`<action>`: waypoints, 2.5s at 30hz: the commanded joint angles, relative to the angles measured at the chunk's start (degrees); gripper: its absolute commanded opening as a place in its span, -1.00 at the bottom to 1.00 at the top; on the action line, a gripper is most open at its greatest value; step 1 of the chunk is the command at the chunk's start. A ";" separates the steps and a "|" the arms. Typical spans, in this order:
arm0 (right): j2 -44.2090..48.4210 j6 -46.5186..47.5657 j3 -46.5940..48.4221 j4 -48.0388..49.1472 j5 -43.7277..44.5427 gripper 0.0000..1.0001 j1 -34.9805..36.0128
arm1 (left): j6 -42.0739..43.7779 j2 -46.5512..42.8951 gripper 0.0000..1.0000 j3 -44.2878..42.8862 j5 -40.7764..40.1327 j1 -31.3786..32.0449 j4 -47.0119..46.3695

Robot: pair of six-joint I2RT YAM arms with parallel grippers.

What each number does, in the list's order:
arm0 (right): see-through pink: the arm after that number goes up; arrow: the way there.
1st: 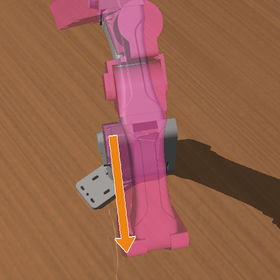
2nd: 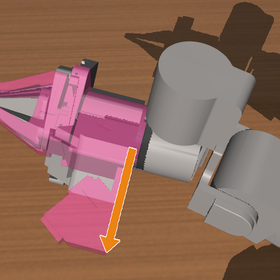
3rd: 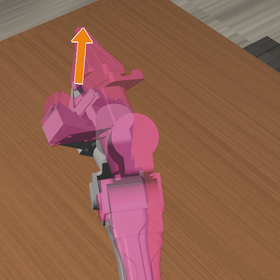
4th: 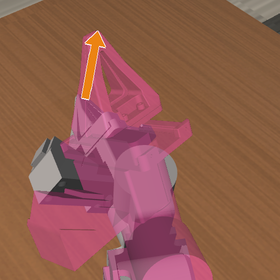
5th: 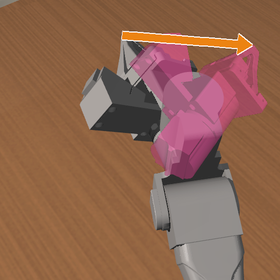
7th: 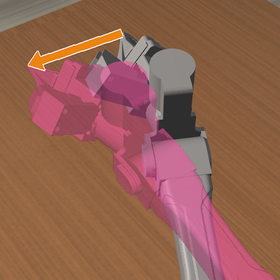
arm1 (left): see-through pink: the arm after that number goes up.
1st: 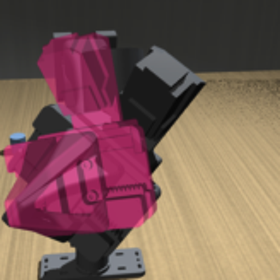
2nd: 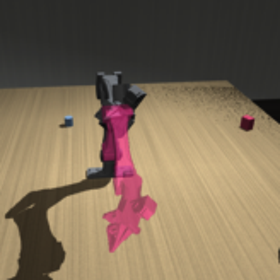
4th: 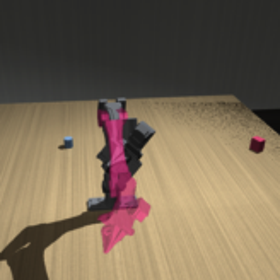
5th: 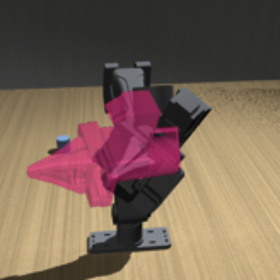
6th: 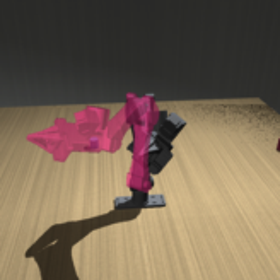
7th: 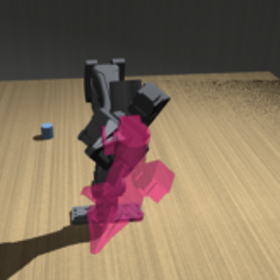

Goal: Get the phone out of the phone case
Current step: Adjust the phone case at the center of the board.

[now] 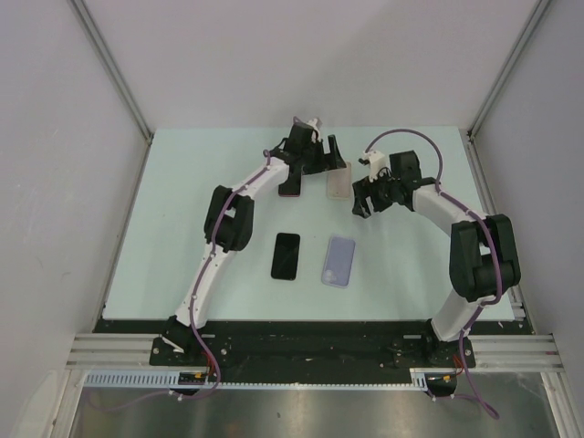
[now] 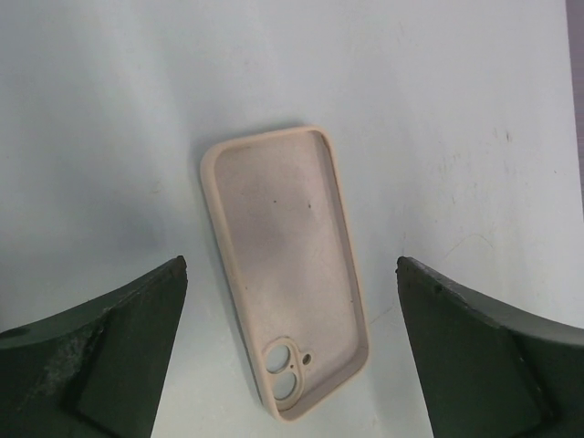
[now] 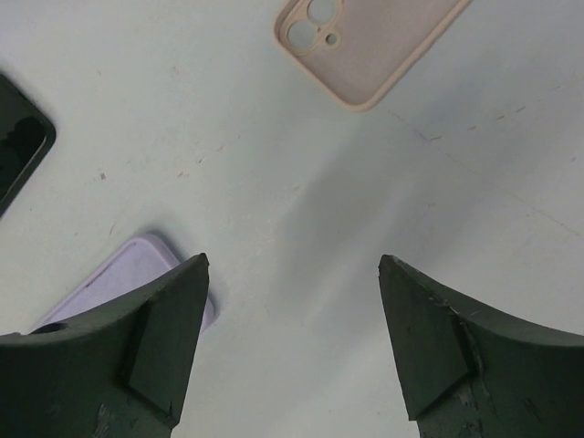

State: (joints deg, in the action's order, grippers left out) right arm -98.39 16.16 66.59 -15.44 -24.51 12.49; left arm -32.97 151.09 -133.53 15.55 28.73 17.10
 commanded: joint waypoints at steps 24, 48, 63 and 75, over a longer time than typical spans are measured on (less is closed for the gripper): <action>2.59 5.91 -6.03 -11.37 10.55 0.02 11.85 | 24.17 -59.41 1.00 49.15 2.74 -11.24 -0.67; -1.63 5.63 -6.29 -6.88 13.35 -0.52 13.70 | 26.12 -70.05 1.00 62.08 -0.17 -12.56 -0.58; -1.45 6.51 -6.29 -4.42 14.49 -0.53 13.79 | 25.85 -69.52 1.00 63.40 0.88 -12.65 -1.11; -1.89 6.43 -5.94 -2.40 13.88 -0.53 13.70 | 25.41 -69.44 1.00 64.19 1.32 -12.56 -1.72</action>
State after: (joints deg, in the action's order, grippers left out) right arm -99.85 21.76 60.20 -20.36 -10.94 25.96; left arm -7.55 83.53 -69.69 15.62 16.53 17.28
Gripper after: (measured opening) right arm 0.235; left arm 0.996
